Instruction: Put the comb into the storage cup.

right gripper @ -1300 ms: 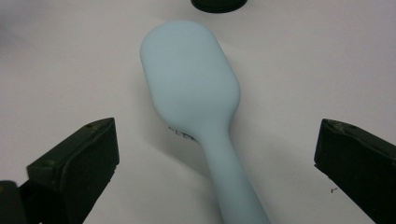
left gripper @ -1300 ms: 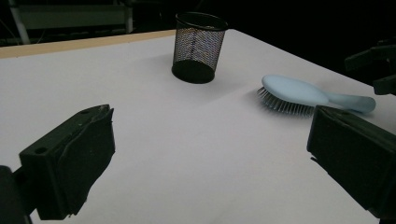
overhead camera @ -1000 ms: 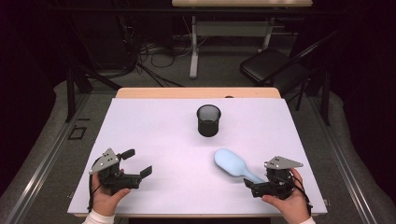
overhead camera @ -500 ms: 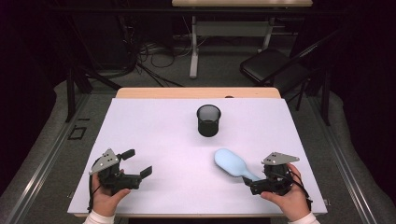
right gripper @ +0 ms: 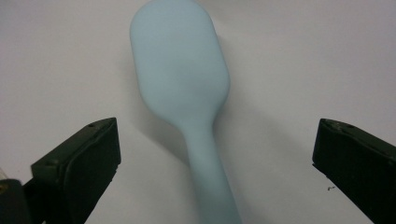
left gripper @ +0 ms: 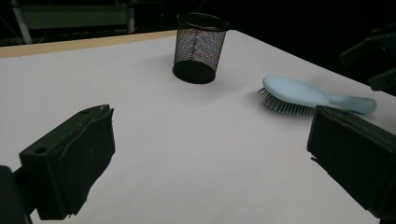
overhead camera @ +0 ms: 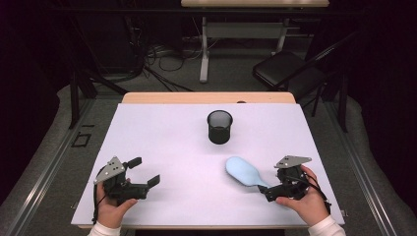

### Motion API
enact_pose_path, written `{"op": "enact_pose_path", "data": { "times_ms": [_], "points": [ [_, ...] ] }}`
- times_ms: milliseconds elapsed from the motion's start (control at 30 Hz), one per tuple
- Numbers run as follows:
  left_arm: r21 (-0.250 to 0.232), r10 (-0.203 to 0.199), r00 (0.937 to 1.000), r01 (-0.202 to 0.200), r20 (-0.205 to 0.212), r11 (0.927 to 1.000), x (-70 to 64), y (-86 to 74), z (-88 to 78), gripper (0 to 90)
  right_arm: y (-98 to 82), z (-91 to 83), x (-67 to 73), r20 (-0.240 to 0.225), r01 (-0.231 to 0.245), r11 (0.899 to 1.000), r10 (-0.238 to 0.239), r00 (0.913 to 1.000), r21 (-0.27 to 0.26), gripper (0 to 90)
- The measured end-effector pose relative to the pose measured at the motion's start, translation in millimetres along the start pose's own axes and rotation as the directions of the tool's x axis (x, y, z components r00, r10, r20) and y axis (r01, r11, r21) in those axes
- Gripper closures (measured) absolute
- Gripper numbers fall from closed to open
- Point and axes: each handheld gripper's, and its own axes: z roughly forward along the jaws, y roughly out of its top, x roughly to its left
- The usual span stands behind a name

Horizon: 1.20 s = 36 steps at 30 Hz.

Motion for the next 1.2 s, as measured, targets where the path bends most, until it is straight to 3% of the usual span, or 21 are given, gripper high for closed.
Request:
{"op": "enact_pose_path", "data": {
  "times_ms": [467,800,1200],
  "points": [
    [0.0,0.002,1.0,-0.002,0.004,1.0,-0.2,-0.2,0.3,1.1,8.7,6.9,0.2,0.002,0.049,0.995,-0.049,0.9988,0.089,3.6],
    [-0.001,0.001,1.0,-0.001,0.003,1.0,-0.6,-0.2,0.1,1.1,13.7,12.5,1.8,0.021,0.088,0.982,-0.093,0.9954,0.167,6.9],
    [0.004,0.004,1.0,-0.004,0.001,1.0,-1.1,-0.2,0.2,1.1,15.9,12.3,-0.1,0.017,0.097,0.978,-0.102,0.9947,0.186,14.2]
  ]
}}
